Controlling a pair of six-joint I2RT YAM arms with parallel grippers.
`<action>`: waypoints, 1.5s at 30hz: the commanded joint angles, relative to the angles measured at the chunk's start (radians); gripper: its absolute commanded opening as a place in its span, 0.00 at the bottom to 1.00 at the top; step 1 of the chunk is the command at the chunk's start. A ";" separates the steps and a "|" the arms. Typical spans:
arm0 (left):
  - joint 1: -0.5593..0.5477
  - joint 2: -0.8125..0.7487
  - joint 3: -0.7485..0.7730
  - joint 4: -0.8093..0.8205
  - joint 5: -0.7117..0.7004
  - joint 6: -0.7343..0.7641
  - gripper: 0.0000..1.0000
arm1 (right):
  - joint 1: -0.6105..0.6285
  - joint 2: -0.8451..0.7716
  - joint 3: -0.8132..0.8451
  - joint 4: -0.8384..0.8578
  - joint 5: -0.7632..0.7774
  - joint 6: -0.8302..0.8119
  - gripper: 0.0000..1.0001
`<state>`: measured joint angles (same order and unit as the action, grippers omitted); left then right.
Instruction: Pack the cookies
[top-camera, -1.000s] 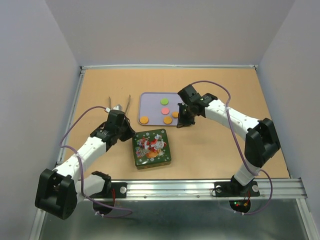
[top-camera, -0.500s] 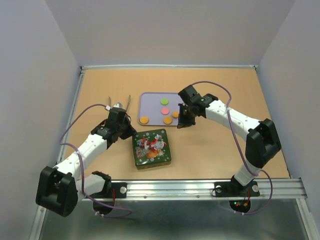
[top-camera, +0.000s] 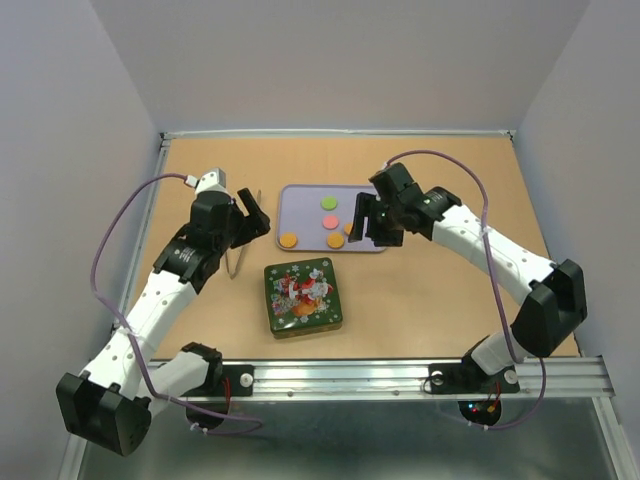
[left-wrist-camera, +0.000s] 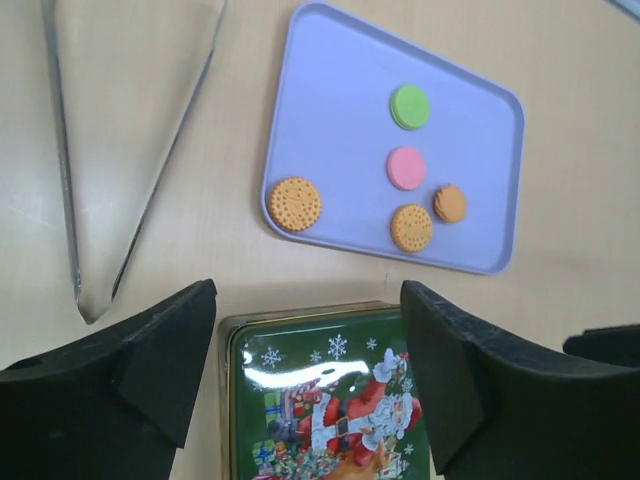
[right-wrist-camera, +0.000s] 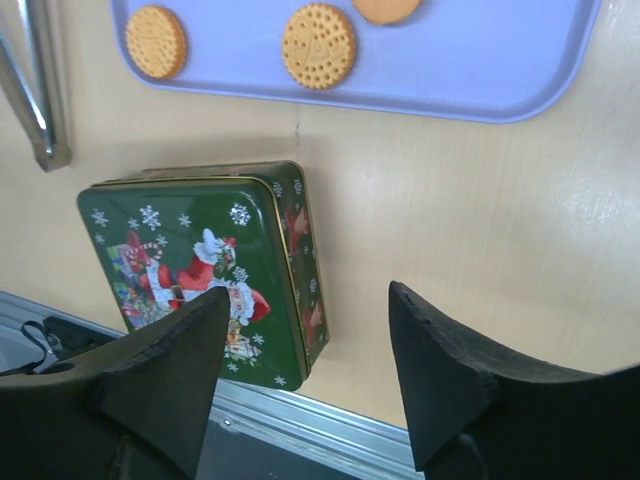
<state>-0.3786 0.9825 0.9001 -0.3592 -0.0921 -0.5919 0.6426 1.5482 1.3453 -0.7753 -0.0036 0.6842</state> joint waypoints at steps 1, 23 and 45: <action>0.026 -0.031 0.062 -0.018 -0.075 0.104 0.89 | 0.005 -0.103 0.009 0.013 0.042 -0.011 0.75; 0.110 -0.265 -0.558 0.902 -0.649 0.607 0.98 | 0.005 -0.485 -0.077 -0.009 0.238 -0.058 1.00; 0.319 0.195 -0.684 1.582 -0.292 0.564 0.99 | 0.005 -0.758 -0.258 0.018 0.482 -0.090 1.00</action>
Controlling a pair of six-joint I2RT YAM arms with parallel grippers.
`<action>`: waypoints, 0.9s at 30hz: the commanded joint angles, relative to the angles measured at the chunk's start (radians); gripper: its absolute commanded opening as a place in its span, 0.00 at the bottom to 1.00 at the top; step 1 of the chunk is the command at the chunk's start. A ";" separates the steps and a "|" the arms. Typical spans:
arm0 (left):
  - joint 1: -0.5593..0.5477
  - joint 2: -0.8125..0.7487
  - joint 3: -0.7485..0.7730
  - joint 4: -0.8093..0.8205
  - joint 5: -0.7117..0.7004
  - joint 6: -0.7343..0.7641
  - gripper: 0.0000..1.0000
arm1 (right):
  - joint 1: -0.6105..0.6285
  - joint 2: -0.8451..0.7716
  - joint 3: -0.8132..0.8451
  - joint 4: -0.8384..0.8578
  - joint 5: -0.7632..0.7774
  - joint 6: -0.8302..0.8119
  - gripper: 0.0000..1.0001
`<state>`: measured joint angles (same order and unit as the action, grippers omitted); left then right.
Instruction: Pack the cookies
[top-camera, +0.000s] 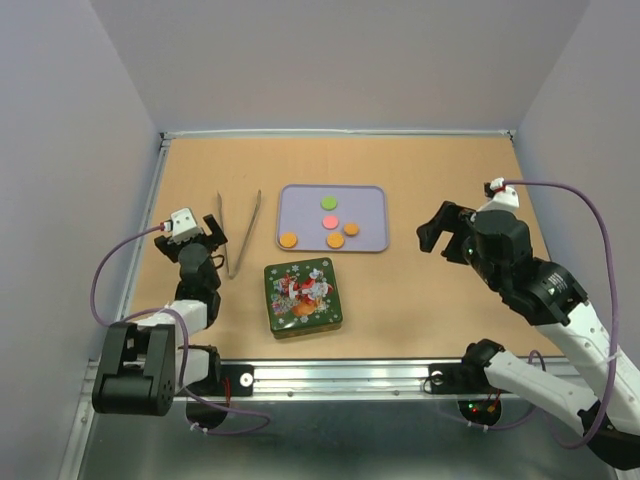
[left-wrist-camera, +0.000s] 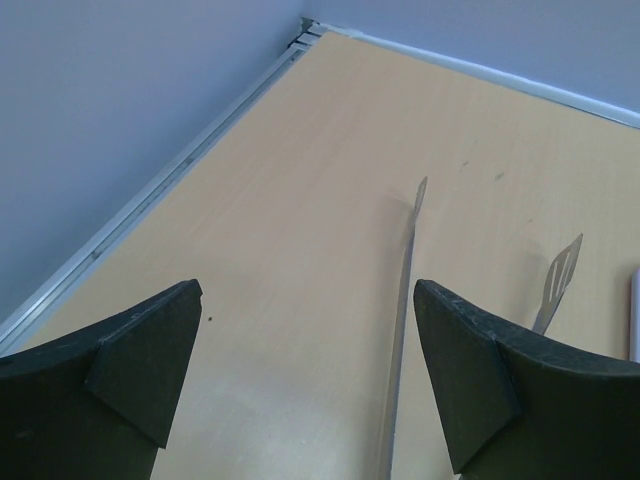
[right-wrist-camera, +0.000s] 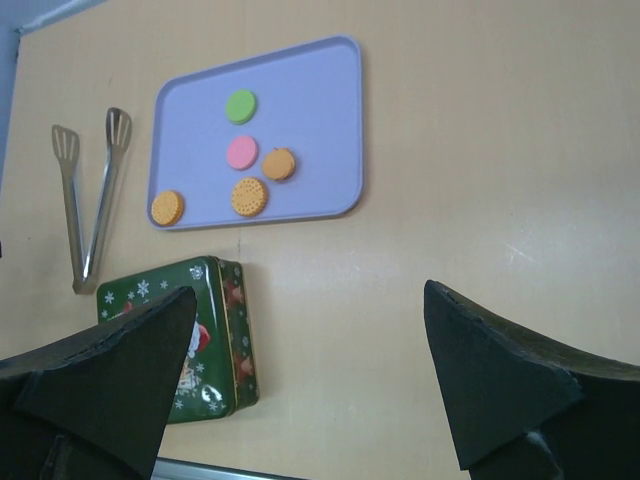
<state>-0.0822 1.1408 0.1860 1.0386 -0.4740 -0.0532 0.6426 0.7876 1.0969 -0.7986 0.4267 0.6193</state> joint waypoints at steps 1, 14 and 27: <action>0.025 0.051 0.038 0.190 0.097 0.023 0.99 | 0.005 0.007 -0.009 0.041 0.050 -0.030 1.00; 0.065 0.140 0.039 0.356 0.275 0.068 0.97 | 0.005 0.104 0.009 0.042 0.052 -0.038 1.00; 0.065 0.307 0.023 0.560 0.279 0.062 0.89 | 0.006 0.160 -0.078 0.113 0.288 0.028 1.00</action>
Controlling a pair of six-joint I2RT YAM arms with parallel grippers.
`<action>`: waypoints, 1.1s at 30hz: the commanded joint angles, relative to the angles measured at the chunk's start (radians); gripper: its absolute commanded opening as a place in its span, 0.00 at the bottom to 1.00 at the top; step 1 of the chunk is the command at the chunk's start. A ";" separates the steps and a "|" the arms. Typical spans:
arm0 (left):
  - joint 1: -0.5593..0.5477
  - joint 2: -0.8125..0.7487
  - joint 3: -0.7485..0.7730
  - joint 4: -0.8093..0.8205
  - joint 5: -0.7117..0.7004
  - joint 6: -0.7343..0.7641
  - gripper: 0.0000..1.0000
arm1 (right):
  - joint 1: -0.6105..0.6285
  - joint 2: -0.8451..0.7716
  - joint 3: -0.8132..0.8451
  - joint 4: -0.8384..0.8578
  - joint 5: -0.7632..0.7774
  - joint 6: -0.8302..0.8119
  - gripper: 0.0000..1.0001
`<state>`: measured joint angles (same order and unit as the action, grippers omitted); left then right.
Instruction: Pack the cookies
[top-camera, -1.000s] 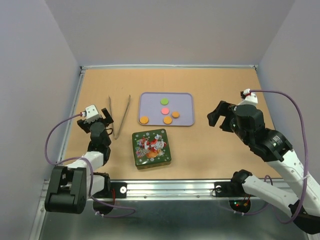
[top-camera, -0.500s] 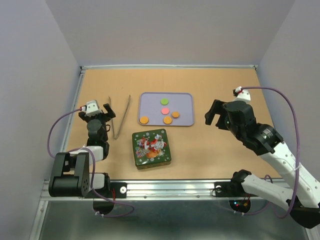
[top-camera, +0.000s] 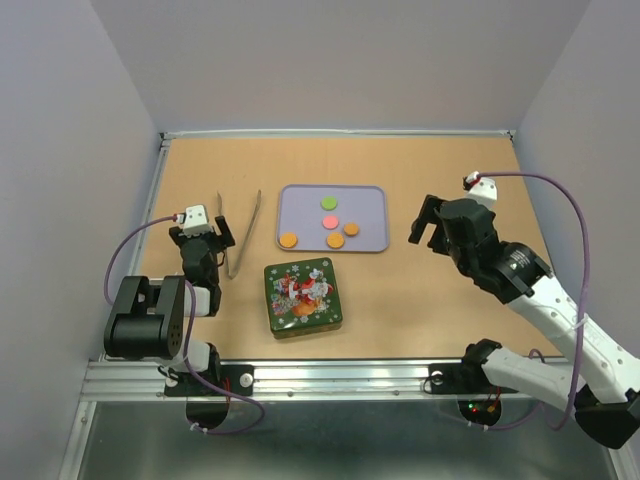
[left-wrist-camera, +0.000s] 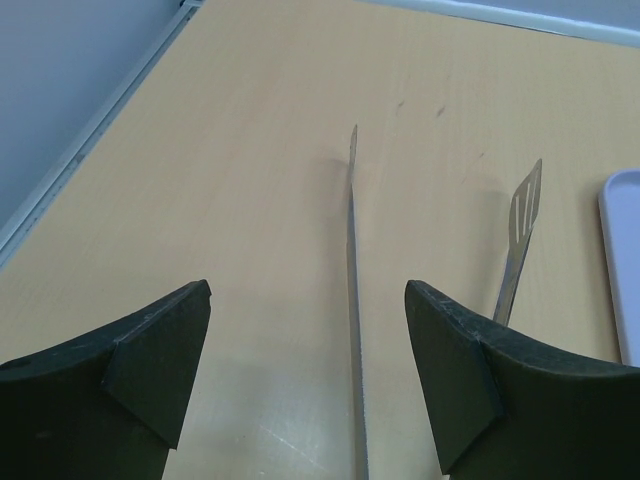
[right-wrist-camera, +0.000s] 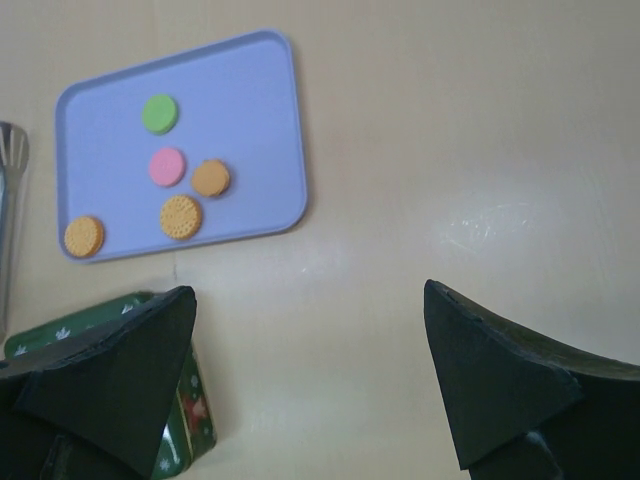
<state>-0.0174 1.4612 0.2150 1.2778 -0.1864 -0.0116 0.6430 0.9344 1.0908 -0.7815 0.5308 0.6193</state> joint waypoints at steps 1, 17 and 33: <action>0.000 -0.013 -0.003 0.316 -0.008 0.021 0.89 | 0.006 0.018 -0.081 0.105 0.214 0.028 1.00; -0.019 -0.007 0.027 0.265 0.033 0.064 0.99 | -0.232 -0.013 -0.673 1.261 0.140 -0.451 1.00; -0.038 -0.006 0.029 0.261 0.007 0.078 0.99 | -0.482 0.518 -0.928 2.083 -0.095 -0.556 1.00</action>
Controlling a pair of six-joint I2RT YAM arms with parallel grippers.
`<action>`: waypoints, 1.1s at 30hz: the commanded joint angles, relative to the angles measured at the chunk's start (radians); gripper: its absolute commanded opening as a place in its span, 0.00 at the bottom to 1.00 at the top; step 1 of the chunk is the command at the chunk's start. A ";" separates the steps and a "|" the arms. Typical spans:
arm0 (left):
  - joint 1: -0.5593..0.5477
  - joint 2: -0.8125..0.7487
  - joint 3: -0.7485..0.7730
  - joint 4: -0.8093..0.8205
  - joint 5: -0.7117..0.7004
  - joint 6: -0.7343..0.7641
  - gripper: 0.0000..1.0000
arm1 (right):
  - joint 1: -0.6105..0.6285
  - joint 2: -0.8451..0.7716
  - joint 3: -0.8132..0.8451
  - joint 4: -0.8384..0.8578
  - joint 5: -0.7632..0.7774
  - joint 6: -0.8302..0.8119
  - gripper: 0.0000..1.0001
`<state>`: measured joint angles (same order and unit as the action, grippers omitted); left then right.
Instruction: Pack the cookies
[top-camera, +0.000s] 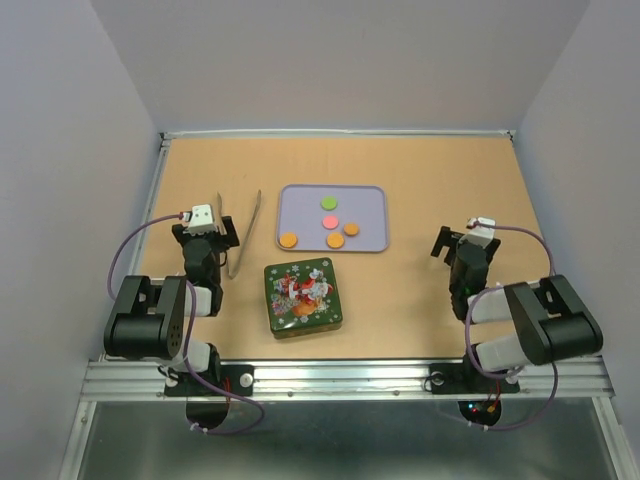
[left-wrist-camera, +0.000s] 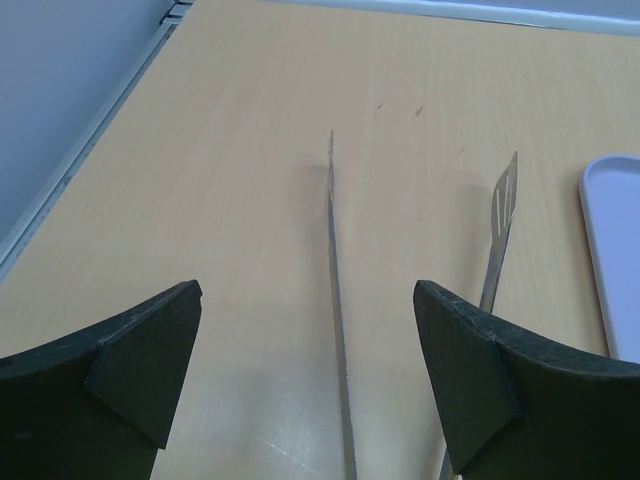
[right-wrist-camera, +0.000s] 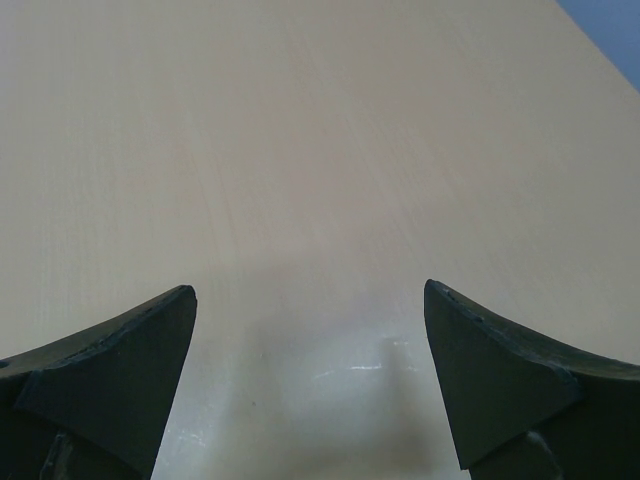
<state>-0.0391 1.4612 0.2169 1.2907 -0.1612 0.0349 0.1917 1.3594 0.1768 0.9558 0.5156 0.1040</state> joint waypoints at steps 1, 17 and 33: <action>-0.018 -0.005 0.027 0.248 -0.021 0.033 0.99 | -0.041 0.133 -0.013 0.380 -0.103 -0.041 1.00; -0.022 -0.005 0.027 0.246 -0.028 0.036 0.99 | -0.126 0.257 0.029 0.428 -0.192 0.006 1.00; -0.022 -0.004 0.029 0.246 -0.028 0.036 0.99 | -0.127 0.256 0.029 0.428 -0.192 0.005 1.00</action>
<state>-0.0578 1.4616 0.2180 1.2907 -0.1768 0.0490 0.0711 1.6302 0.1772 1.2655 0.3210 0.1101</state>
